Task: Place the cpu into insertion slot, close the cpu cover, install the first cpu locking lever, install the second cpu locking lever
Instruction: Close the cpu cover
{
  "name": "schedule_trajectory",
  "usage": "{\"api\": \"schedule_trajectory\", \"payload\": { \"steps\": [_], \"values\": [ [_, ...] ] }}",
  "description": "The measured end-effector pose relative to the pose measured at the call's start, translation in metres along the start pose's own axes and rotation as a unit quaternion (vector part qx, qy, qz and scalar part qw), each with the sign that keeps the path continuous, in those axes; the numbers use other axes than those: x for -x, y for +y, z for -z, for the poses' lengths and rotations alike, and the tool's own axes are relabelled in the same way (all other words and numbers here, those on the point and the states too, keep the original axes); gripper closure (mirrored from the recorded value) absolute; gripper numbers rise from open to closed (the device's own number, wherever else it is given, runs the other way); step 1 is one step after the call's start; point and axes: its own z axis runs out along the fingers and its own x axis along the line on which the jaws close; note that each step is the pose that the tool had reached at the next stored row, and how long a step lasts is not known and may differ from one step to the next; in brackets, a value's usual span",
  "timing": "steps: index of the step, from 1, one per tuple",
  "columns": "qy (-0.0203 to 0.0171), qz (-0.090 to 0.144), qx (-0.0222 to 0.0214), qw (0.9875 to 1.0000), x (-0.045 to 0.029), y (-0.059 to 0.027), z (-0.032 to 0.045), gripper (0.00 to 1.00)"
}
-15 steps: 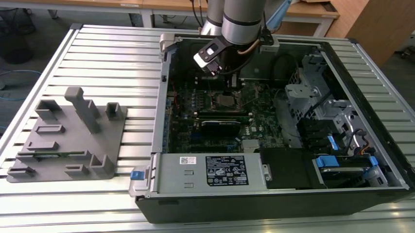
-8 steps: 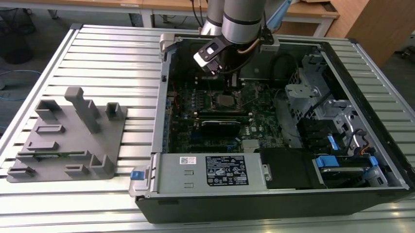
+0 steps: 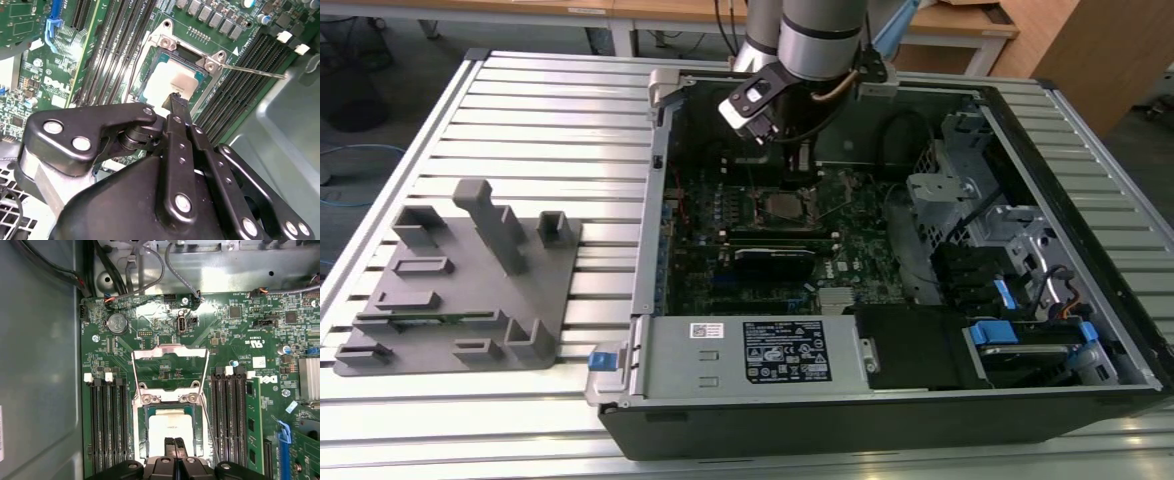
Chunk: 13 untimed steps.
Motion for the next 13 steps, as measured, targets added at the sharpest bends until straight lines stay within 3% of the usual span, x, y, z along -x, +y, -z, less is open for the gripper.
{"api": "schedule_trajectory", "payload": {
  "steps": [13],
  "values": [
    [0.0000, 0.000, -0.0009, 1.0000, 0.0001, 0.0006, 0.0255, 0.89]
  ]
}}
